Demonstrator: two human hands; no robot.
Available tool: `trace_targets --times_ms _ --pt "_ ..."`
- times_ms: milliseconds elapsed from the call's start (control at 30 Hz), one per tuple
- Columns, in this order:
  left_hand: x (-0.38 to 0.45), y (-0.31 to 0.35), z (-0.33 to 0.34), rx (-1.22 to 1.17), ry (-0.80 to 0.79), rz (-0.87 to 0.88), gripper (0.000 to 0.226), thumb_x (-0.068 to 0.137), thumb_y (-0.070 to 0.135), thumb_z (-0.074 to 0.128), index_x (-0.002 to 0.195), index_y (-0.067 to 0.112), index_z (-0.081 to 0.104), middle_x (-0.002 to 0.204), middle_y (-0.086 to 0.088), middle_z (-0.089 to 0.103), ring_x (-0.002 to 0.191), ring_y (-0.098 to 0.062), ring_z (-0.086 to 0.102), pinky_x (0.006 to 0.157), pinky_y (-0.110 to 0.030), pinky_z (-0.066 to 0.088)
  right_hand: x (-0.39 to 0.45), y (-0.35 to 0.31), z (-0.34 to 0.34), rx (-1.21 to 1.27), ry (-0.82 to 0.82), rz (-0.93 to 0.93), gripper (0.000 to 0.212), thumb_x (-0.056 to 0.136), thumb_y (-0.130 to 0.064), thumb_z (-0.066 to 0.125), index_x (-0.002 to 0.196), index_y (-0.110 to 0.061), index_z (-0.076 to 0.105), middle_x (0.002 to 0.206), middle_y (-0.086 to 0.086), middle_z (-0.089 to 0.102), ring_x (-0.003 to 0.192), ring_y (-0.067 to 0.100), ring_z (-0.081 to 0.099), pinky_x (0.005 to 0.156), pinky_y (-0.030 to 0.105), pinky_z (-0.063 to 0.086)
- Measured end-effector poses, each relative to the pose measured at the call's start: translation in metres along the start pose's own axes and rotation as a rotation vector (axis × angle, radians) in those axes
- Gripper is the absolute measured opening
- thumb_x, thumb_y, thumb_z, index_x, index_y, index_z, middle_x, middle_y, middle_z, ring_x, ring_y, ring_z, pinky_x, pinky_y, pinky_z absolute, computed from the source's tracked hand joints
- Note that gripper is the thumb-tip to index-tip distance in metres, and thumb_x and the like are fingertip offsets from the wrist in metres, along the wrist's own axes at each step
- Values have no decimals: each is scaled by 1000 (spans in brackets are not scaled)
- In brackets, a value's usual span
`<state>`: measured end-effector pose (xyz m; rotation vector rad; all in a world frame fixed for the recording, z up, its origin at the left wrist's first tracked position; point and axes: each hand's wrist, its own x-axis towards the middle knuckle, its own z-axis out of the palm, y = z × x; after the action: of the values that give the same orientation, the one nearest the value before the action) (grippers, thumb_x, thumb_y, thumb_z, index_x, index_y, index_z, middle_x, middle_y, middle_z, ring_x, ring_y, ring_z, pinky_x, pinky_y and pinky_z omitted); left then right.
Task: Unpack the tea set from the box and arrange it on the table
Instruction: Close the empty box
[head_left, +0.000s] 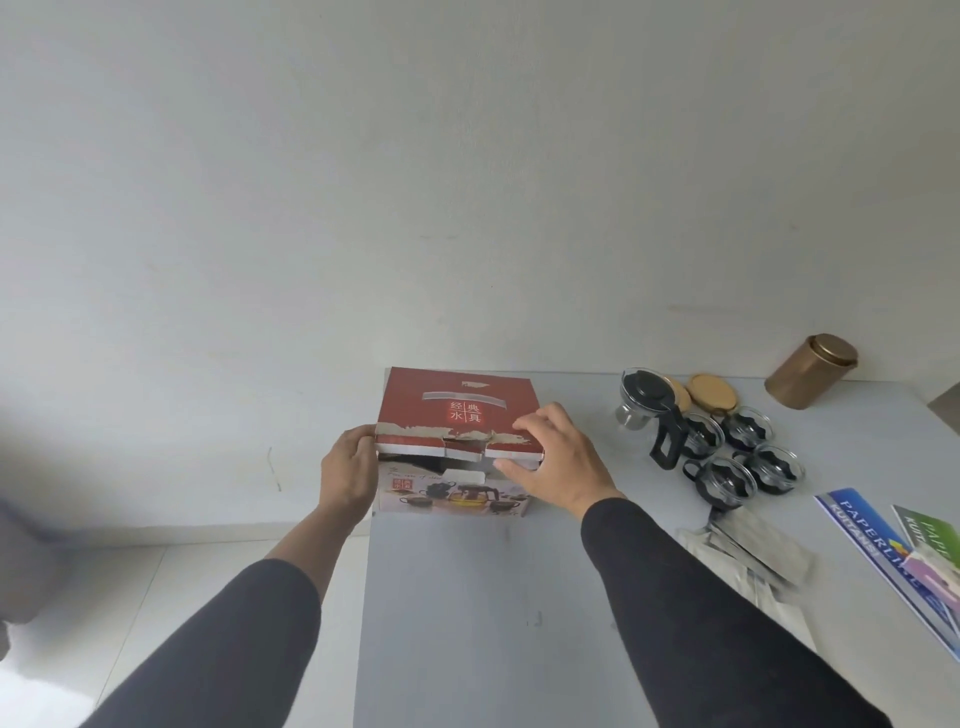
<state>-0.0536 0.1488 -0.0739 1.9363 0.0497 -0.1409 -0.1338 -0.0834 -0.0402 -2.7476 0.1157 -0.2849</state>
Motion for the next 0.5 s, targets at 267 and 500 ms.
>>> trace_targets --times_ms 267,500 --pt "-8 -12 -7 91 -49 180 50 102 37 22 100 12 66 101 3 62 96 -18 54 80 -26 38 0 -3 3 -136 43 -16 37 87 -34 65 114 -10 58 110 7 51 85 25 58 70 28 47" --pt "-2 -22 -9 212 -104 290 31 99 39 39 100 22 65 108 12 60 101 -13 56 82 -25 40 0 -4 11 -146 -43 48 33 86 -39 65 108 -15 58 106 1 53 93 19 55 73 25 45"
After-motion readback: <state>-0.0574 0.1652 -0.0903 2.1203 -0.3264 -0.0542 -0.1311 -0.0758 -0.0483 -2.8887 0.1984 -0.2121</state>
